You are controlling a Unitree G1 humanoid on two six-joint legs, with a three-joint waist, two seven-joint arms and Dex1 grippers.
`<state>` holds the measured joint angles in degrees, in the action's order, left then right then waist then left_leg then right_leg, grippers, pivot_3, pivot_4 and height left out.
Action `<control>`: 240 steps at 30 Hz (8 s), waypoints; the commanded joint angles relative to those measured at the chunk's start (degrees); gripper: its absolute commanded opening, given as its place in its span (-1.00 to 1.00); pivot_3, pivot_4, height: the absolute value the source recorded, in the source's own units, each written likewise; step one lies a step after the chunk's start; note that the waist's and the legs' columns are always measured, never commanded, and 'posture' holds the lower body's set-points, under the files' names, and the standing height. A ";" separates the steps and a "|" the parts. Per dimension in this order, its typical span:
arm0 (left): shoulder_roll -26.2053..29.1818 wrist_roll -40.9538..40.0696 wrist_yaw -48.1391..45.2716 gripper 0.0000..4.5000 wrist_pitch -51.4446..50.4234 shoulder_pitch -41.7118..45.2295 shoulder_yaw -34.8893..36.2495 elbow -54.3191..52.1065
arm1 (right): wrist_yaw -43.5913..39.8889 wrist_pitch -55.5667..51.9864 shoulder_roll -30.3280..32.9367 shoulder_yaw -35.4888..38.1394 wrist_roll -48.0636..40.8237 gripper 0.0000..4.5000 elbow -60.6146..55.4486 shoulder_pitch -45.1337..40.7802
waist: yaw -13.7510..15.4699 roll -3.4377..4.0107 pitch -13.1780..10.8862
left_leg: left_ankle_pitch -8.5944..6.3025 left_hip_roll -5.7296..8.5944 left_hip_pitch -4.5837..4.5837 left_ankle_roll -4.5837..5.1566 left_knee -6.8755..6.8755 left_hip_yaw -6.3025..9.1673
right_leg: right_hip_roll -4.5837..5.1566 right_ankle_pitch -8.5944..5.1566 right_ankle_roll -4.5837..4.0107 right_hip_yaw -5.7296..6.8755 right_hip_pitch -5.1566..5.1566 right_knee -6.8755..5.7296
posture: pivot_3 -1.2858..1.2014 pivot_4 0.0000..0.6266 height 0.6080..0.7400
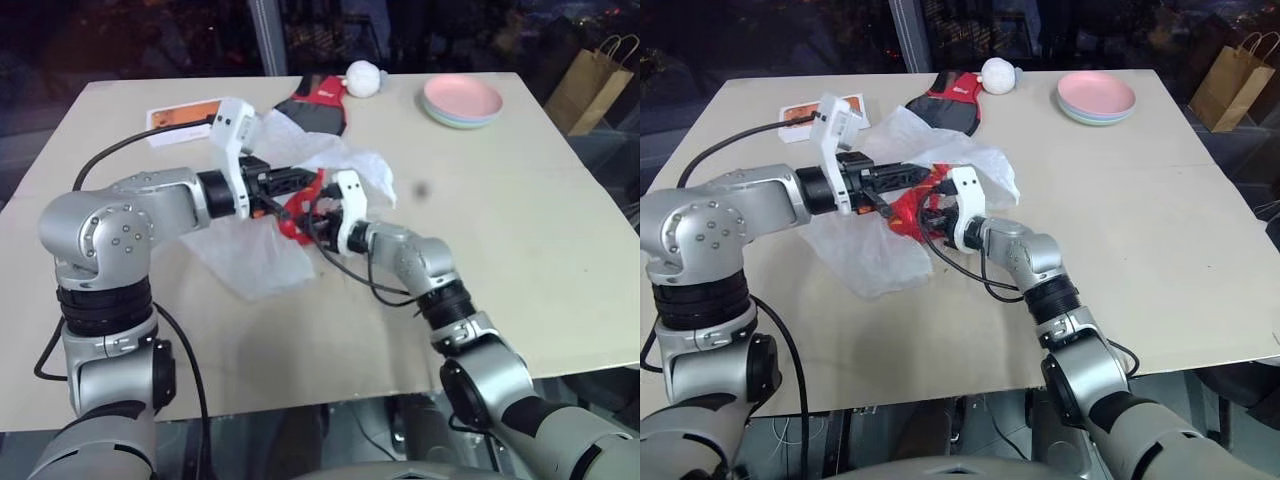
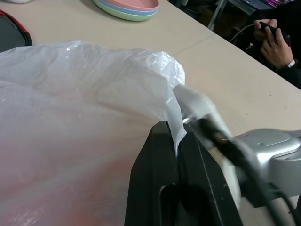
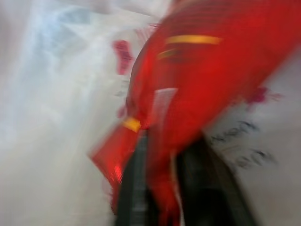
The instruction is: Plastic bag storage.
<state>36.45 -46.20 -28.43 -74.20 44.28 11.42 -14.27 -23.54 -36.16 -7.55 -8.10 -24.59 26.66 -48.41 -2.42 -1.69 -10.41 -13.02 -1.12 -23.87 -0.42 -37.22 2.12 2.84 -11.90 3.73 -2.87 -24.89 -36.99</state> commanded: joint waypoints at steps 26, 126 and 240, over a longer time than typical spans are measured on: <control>2.00 1.99 -1.57 -1.00 9.64 -3.67 2.24 -0.87 | 1.83 1.45 22.38 -2.47 17.14 0.97 -35.81 11.42 | -0.01 0.00 0.00 | 0.00 -0.10 0.08 0.00 -0.01 -0.06 | -0.12 -0.01 -0.01 -0.05 -0.01 -0.09 | 0.03 -0.52 1.00; 6.99 -63.16 31.31 -0.95 35.94 -4.98 24.34 12.43 | 1.19 -14.81 23.69 25.56 -6.42 -1.00 -24.86 -15.09 | 0.82 0.19 0.06 | 0.01 -0.12 0.04 0.02 -0.10 0.11 | -0.15 0.03 -0.10 0.18 0.22 0.18 | 0.03 -0.52 1.00; -3.93 -29.51 15.50 -0.94 30.53 19.16 6.88 24.39 | 9.56 -11.05 36.72 30.54 -14.37 -1.00 -16.54 -31.84 | 0.29 0.42 0.06 | 0.05 -0.01 -0.78 0.01 -0.31 -0.10 | -0.08 0.03 -0.09 -0.04 -0.73 -0.27 | 0.03 -0.52 1.00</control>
<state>30.61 -79.05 -8.13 -44.50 59.90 18.83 7.58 -12.39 -49.81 27.24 21.30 -38.85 12.98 -78.69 -2.13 -1.28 -10.35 -12.97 -1.13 -24.65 -0.41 -37.51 2.02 2.77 -11.88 3.64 -2.93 -25.61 -37.24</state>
